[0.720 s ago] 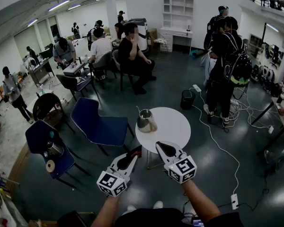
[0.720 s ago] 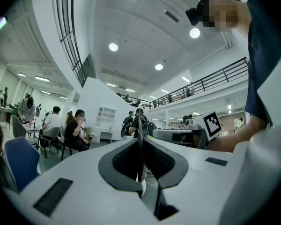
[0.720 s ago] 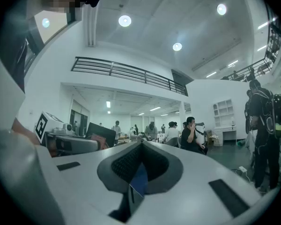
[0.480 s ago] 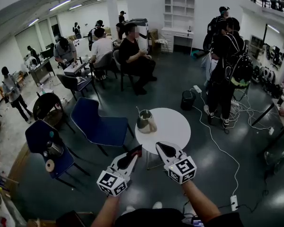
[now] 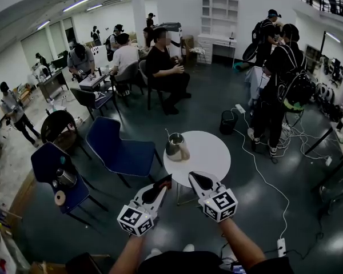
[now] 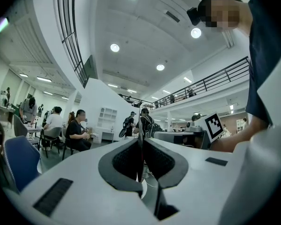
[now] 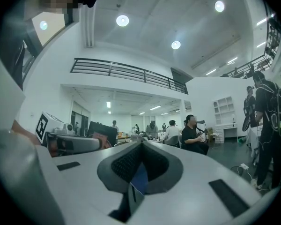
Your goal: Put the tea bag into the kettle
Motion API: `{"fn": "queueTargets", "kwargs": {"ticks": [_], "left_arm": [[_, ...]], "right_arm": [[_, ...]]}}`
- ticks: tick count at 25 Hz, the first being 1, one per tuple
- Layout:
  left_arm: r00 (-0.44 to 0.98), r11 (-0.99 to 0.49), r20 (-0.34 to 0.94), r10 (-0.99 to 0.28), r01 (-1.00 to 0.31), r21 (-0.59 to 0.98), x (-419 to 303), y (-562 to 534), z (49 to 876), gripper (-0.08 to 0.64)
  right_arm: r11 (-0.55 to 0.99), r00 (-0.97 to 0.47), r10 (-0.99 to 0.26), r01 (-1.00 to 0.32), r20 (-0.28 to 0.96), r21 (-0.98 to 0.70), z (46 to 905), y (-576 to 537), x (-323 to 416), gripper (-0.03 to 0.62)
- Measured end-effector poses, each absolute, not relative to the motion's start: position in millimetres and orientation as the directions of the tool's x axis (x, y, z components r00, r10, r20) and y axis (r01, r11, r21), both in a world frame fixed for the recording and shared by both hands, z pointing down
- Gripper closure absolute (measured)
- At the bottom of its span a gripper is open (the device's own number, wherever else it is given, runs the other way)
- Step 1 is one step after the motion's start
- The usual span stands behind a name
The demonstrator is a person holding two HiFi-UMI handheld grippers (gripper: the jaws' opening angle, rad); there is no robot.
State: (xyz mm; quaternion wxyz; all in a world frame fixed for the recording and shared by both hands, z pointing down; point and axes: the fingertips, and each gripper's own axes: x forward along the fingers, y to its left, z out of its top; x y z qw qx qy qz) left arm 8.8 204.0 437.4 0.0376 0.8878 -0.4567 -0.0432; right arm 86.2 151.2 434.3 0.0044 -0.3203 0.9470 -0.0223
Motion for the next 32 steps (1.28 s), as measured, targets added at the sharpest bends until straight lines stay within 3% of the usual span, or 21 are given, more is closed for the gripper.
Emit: {"fn": "queueTargets", "kwargs": {"ticks": [32], "left_arm": [[0.542, -0.540, -0.009, -0.840, -0.835, 0.111, 28.3, 180.8, 442.6, 0.520]], "right_arm": [[0.820, -0.823, -0.568, -0.567, 0.016, -0.074, 446.3, 132.9, 105.4, 0.575]]}}
